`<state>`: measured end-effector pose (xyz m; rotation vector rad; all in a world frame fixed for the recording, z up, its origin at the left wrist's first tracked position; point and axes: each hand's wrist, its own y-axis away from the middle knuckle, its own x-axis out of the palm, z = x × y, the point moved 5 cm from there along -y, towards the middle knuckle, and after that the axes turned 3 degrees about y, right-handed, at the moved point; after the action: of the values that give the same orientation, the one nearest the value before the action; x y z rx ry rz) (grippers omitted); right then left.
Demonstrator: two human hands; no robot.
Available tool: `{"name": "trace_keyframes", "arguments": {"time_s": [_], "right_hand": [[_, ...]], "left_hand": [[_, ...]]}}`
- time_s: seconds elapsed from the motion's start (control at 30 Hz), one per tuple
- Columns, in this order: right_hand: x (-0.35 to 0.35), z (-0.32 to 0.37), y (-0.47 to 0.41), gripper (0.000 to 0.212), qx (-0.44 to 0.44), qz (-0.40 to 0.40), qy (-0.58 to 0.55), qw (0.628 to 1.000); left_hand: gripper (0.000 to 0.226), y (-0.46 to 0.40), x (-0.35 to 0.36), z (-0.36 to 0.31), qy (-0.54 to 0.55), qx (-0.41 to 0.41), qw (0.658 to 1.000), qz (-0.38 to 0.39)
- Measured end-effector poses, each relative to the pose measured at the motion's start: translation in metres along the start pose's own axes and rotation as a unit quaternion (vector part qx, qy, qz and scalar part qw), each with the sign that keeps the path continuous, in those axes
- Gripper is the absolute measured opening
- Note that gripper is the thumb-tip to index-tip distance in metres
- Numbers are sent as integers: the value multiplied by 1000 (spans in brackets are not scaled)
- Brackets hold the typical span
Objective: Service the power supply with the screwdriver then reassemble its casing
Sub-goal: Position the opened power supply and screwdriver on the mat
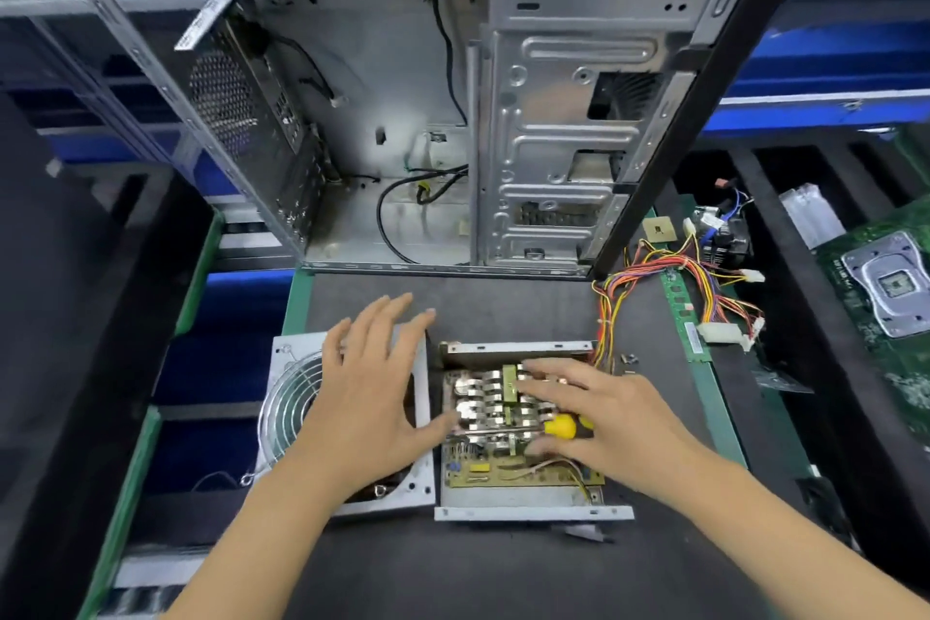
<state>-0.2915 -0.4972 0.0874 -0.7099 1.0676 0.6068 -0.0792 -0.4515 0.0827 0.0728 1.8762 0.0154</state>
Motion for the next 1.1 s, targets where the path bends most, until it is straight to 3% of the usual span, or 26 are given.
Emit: {"name": "trace_keyframes", "arguments": {"time_s": [0.1, 0.17, 0.3, 0.77, 0.9, 1.0, 1.1], "right_hand": [[20, -4, -5, 79, 45, 177, 79, 980], [29, -8, -2, 89, 59, 245, 103, 962], [33, -11, -4, 84, 35, 256, 134, 957], [24, -26, -12, 84, 76, 286, 86, 951], [25, -23, -10, 84, 80, 277, 72, 955], [27, -22, -10, 84, 80, 271, 72, 957], [27, -21, -8, 83, 85, 262, 57, 960]], "left_hand": [[93, 5, 4, 5, -5, -30, 999, 11], [91, 6, 4, 6, 5, -36, 999, -3], [92, 6, 3, 9, -5, -39, 999, -16], [84, 4, 0, 12, -3, -36, 999, -5], [70, -17, -13, 7, 86, 27, 996, 13], [49, -41, -13, -5, 201, 44, 975, 83], [28, -52, -9, -13, 196, 46, 975, 95]]}}
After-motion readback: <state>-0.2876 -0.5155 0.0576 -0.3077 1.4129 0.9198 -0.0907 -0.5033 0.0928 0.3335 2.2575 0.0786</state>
